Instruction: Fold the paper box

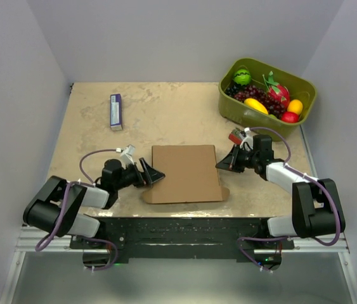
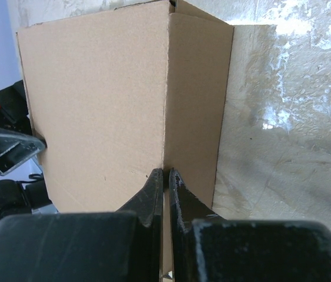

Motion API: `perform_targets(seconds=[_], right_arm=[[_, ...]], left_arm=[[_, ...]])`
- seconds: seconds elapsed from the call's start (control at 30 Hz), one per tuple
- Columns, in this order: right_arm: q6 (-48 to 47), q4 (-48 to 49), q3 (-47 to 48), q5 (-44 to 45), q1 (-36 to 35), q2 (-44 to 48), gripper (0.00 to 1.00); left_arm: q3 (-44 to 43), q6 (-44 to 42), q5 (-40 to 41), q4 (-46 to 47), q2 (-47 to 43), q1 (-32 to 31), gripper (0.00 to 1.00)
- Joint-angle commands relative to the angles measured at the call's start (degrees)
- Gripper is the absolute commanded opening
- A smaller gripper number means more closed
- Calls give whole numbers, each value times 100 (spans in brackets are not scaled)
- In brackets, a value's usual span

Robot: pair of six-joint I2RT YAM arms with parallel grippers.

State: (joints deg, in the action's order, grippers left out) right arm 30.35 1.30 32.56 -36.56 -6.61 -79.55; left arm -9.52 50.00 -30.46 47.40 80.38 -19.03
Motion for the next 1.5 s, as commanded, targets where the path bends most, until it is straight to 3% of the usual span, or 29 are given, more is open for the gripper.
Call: perform_targets(seconds=[0.0, 0.23, 0.33, 0.47, 0.53, 0.57, 0.6, 0.83, 1.03, 1.2, 1.47], right_arm=[[-495, -728, -232, 1256, 90, -298, 0], [-591, -736, -180, 1283, 81, 53, 0], [-679, -885, -4, 1265, 81, 412, 17], [-855, -1105, 347, 1440, -146, 1291, 70], [-1048, -1158, 532, 1834, -479, 1739, 79], [-1127, -1254, 767, 2089, -995, 2089, 86], [-1302, -1316, 883, 2578, -1287, 2223, 88], [-1936, -1220, 1385, 3608, -3553, 2594, 93], [-2454, -1439, 1937, 5454, -5505, 1918, 93], [-2841, -1317, 2132, 6370, -6771, 1286, 95], [-3334, -1598, 2633, 7372, -7890, 81, 96]], left_arm=[[-85, 291, 22, 823, 162, -294, 86], [-191, 528, 101, 1044, 189, -453, 58], [-252, 651, 49, 1017, 162, -453, 55], [-558, 670, -153, 570, 31, -444, 53], [-761, 547, -311, -33, -57, -435, 51], [-997, 372, -364, -272, -75, -427, 51], [-1086, 301, -434, -475, -84, -400, 49], [-1351, 204, -1435, -1362, -13, 258, 43], [-1483, -17, -1805, -2348, -207, 628, 42], [-1325, 194, -2305, -2516, -181, 1049, 41], [-1246, 80, -2465, -2947, -119, 1164, 39]])
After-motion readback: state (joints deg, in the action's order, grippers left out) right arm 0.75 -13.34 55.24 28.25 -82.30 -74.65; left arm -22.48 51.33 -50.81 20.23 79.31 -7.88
